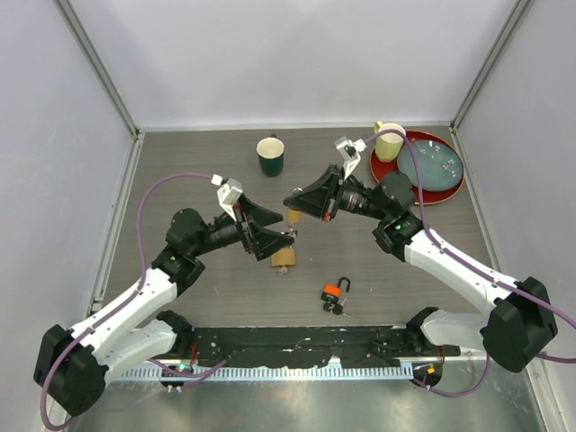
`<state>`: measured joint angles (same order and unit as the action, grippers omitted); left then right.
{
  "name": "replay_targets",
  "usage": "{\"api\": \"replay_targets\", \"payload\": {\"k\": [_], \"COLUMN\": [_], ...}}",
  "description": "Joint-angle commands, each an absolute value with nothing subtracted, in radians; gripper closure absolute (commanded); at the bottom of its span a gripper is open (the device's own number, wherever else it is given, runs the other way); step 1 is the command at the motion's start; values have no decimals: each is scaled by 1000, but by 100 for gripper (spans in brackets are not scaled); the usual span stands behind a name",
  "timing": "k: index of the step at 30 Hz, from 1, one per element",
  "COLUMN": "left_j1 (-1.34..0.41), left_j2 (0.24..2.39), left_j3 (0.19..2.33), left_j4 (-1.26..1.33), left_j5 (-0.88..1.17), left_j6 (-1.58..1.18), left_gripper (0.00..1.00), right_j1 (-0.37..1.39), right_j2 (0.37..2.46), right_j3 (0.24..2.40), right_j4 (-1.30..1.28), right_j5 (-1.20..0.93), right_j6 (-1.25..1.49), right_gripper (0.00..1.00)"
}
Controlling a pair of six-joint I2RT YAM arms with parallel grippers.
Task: Lock with the key
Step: Place the lock at the center of the board.
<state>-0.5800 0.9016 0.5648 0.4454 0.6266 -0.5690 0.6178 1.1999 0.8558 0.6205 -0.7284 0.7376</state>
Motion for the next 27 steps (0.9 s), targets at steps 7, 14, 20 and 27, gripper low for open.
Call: {"api": "replay_targets", "payload": {"k": [7,14,20,27], "left_j1": [-577,-592,-592,-594], "left_j2": [1029,1078,1065,1063], "left_j3": [575,571,555,560], "left_j4": [764,785,746,704], "left_j5": [819,841,827,827], "left_j6": [-669,-684,-667,-646], "left_gripper": [7,16,37,68], "right_j1": [614,615,614,614], "right_j2": [1175,1170,1166,1166], "right_j3": [859,858,861,864], "right_j4": [726,735,729,723], "right_j5": [-733,-726,-718,-715], "right_j6": [772,778,770,767], "right_gripper": [99,99,99,99]}}
